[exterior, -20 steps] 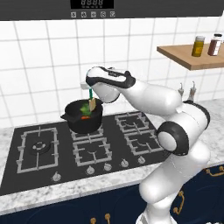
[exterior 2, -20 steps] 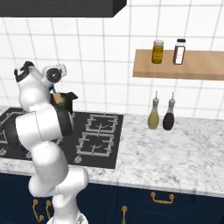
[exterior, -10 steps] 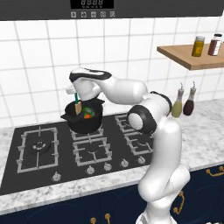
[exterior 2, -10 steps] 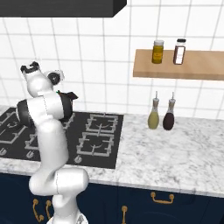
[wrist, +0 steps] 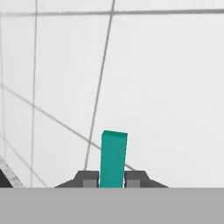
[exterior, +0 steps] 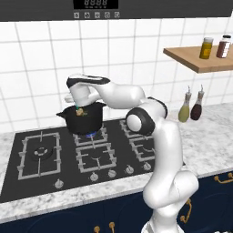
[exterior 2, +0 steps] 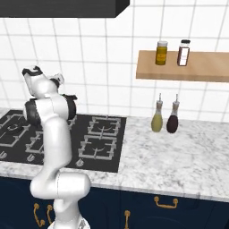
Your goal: Put the squash and broccoli in the pot. Retrieve the spatula and lightly stir the vegetables in the pot.
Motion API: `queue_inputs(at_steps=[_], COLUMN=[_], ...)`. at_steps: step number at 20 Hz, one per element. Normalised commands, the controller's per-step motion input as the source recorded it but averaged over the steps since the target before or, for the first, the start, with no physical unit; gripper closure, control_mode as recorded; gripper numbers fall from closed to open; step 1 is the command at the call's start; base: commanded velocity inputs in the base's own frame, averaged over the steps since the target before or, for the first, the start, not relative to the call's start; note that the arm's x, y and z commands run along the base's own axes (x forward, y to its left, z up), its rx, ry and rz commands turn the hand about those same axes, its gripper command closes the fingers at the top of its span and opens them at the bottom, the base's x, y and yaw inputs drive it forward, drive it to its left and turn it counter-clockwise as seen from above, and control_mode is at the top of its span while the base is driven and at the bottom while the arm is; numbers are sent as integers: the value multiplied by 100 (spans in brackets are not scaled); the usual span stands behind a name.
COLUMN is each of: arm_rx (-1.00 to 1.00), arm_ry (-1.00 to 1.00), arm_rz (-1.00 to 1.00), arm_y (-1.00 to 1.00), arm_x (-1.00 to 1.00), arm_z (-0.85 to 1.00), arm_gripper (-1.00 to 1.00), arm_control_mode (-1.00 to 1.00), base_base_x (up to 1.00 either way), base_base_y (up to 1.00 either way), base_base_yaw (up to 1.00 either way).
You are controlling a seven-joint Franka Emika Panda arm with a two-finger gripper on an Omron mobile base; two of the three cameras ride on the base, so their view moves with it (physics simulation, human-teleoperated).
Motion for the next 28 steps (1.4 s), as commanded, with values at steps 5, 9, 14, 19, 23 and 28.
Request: queue_inputs(at_steps=[5,9,14,19,23,28], arm_rx=[-7,-2,0,0,-1,-6], arm_ry=[0,4,16,19,16,24], arm_rz=[0,0,0,0,0,0], arm_y=[-5,-8,0,0,-3,-1], arm_x=[-29,-33,-33,-30,-11,-9], arm_z=[57,78,58,59,75,42], arm_gripper=[100,100,100,100,100,100], arm_control_mode=[-100,-100,-100,-100,-100,-100], base_base_x=[0,0,0,0,0,0], base_base_y=[0,0,0,0,0,0], base_base_yaw=[0,0,0,0,0,0])
